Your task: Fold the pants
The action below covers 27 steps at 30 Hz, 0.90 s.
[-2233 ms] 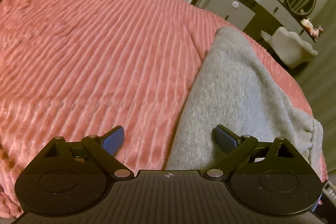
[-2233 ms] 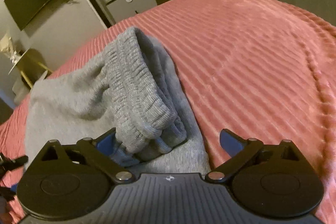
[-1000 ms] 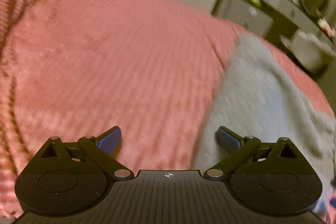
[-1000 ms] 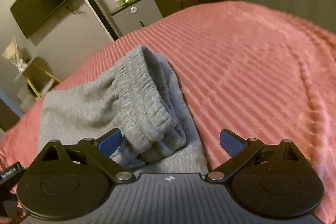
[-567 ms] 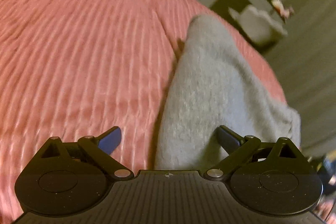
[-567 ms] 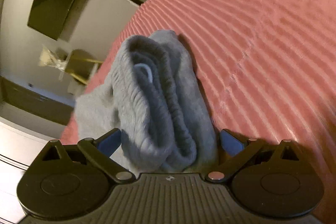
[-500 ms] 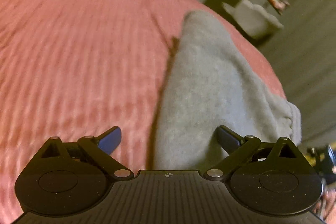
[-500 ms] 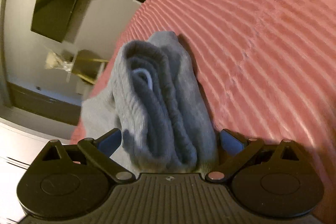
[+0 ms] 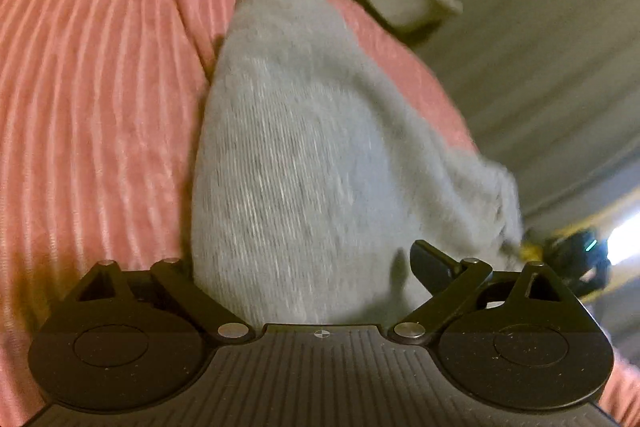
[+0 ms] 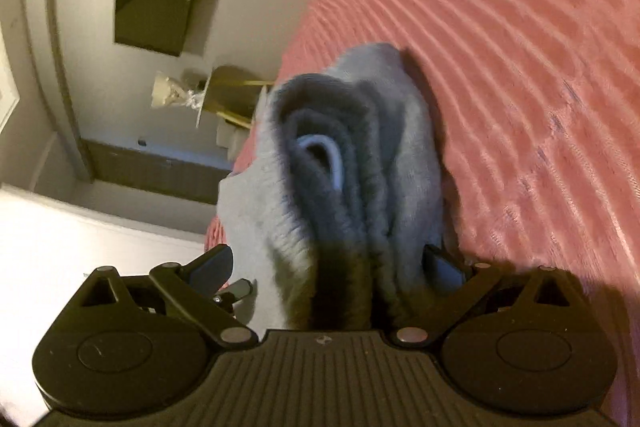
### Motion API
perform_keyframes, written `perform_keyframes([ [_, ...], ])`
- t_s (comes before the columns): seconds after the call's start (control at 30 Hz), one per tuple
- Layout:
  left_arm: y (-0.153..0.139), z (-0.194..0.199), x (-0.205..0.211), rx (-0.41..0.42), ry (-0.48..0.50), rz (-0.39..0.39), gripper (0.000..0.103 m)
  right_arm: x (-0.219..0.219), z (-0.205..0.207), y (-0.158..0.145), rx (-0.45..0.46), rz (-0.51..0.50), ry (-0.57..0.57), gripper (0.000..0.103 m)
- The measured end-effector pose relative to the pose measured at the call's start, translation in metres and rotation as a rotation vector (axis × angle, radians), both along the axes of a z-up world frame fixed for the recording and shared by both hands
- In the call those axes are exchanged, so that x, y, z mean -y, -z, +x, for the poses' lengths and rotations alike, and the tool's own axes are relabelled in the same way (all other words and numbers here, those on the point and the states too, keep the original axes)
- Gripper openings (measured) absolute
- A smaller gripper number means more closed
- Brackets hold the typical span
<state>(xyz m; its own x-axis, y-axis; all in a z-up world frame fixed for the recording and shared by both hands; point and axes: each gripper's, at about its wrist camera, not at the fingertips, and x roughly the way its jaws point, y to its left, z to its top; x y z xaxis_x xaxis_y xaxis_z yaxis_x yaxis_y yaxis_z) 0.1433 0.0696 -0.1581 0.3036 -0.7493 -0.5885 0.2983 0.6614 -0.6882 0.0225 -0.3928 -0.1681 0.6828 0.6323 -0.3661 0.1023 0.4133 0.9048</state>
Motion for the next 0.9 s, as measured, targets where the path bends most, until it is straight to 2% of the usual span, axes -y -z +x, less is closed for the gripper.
perform_keyframes([
  [0.07, 0.0, 0.006, -0.002, -0.035, -0.033, -0.036, 0.098, -0.003, 0.009, -0.001, -0.018, -0.004, 0.013, 0.1],
  [0.17, 0.007, 0.009, -0.004, -0.074, -0.087, -0.049, 0.095, -0.021, 0.022, -0.009, -0.053, -0.1, 0.049, 0.1],
  [0.2, 0.004, 0.006, -0.004, -0.062, -0.097, -0.021, 0.086, -0.028, 0.023, -0.012, -0.064, -0.14, 0.067, 0.1],
  [0.27, -0.004, -0.005, 0.002, 0.002, -0.085, 0.091, 0.071, -0.047, 0.022, -0.023, -0.073, -0.23, 0.076, 0.098],
  [0.3, -0.009, -0.011, 0.001, 0.032, -0.077, 0.114, 0.062, -0.057, 0.02, -0.032, -0.062, -0.288, 0.063, 0.096],
  [0.37, -0.014, -0.017, 0.001, 0.056, -0.08, 0.134, 0.049, -0.071, 0.015, -0.046, -0.042, -0.409, 0.042, 0.069],
  [0.43, -0.022, -0.02, -0.001, 0.089, -0.068, 0.118, 0.045, -0.07, 0.01, -0.048, -0.024, -0.392, 0.051, 0.068],
  [0.5, -0.021, -0.017, 0.003, 0.101, -0.056, 0.131, 0.048, -0.061, 0.014, -0.036, -0.057, -0.336, 0.068, 0.069],
  [0.53, -0.016, -0.014, 0.004, 0.084, -0.056, 0.127, 0.051, -0.055, 0.016, -0.026, -0.087, -0.295, 0.07, 0.071],
  [0.6, -0.005, -0.004, 0.004, 0.027, -0.068, 0.066, 0.058, -0.043, 0.025, -0.014, -0.112, -0.199, 0.099, 0.077],
  [0.63, -0.004, 0.001, 0.005, -0.006, -0.089, 0.037, 0.057, -0.043, 0.027, -0.013, -0.118, -0.183, 0.108, 0.079],
  [0.67, -0.004, 0.0, -0.001, -0.032, -0.111, 0.02, 0.052, -0.047, 0.028, -0.016, -0.127, -0.201, 0.111, 0.078],
  [0.7, -0.006, -0.001, -0.001, -0.033, -0.116, 0.02, 0.044, -0.054, 0.027, -0.023, -0.125, -0.259, 0.109, 0.075],
  [0.73, -0.012, -0.005, 0.0, 0.007, -0.102, 0.04, 0.042, -0.063, 0.025, -0.033, -0.114, -0.35, 0.098, 0.066],
  [0.77, -0.018, -0.011, 0.002, 0.049, -0.091, 0.069, 0.04, -0.074, 0.023, -0.041, -0.094, -0.433, 0.092, 0.062],
  [0.83, -0.027, -0.019, 0.006, 0.083, -0.087, 0.093, 0.037, -0.095, 0.019, -0.059, -0.055, -0.561, 0.099, 0.06],
  [0.9, -0.034, -0.02, 0.005, 0.078, -0.094, 0.077, 0.036, -0.111, 0.017, -0.08, -0.004, -0.648, 0.107, 0.059],
])
